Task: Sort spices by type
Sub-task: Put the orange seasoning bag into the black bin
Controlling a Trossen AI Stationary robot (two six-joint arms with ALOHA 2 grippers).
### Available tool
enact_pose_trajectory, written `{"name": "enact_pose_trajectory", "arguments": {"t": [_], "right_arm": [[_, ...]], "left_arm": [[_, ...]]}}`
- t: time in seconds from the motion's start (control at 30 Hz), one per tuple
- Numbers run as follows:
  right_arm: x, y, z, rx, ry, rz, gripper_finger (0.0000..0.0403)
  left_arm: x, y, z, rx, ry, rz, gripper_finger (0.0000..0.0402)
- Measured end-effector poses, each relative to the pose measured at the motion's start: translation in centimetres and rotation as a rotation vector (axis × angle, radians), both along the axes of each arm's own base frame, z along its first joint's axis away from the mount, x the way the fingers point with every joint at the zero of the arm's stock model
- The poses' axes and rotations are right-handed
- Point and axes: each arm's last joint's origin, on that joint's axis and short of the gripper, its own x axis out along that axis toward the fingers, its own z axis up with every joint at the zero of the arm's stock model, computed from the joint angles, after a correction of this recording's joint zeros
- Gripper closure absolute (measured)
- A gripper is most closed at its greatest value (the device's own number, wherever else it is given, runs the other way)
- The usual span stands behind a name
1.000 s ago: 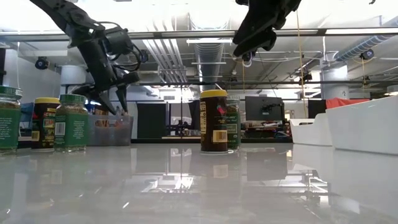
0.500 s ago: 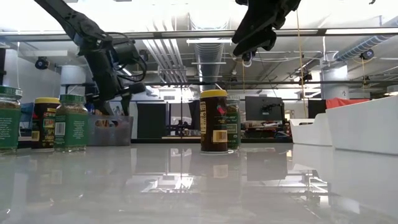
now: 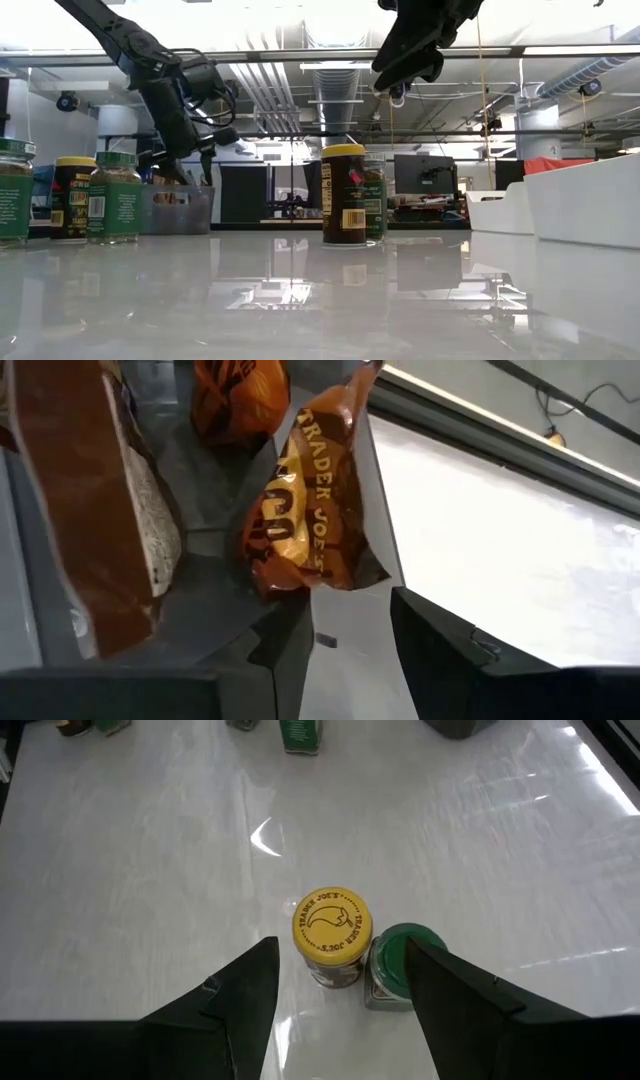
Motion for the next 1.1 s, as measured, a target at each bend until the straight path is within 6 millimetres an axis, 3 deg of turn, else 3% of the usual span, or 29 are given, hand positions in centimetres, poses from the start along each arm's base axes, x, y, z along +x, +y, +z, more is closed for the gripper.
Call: {"name": "enact_pose_trajectory", "arguments": {"t": [0.5,0.8,0.9,1.1], "right_arm": [[0.03,-0.37,0.02,-0.003,-0.003,-0.014,0.0197],[0.05,-0.35,0.04,-0.002,-0.005,-0.013,0.0197],[0.06,-0.35,0.05,-0.002,-0.007,-0.013,0.0197],[0.07,-0.35,0.06,-0.002,-0.008,-0.013,0.0197]], "left_arm": [[0.06,-0.17,0.39,0.010,-0.043,0.051,0.0279],[-0.08,0.09,0.41,0.049,-0.051,0.167,0.0284],[-0.11,0.12,0.40,0.050,-0.053,0.178,0.0306],[-0.45,0.54,0.12,0.050,-0.030,0.206,0.0390]]}}
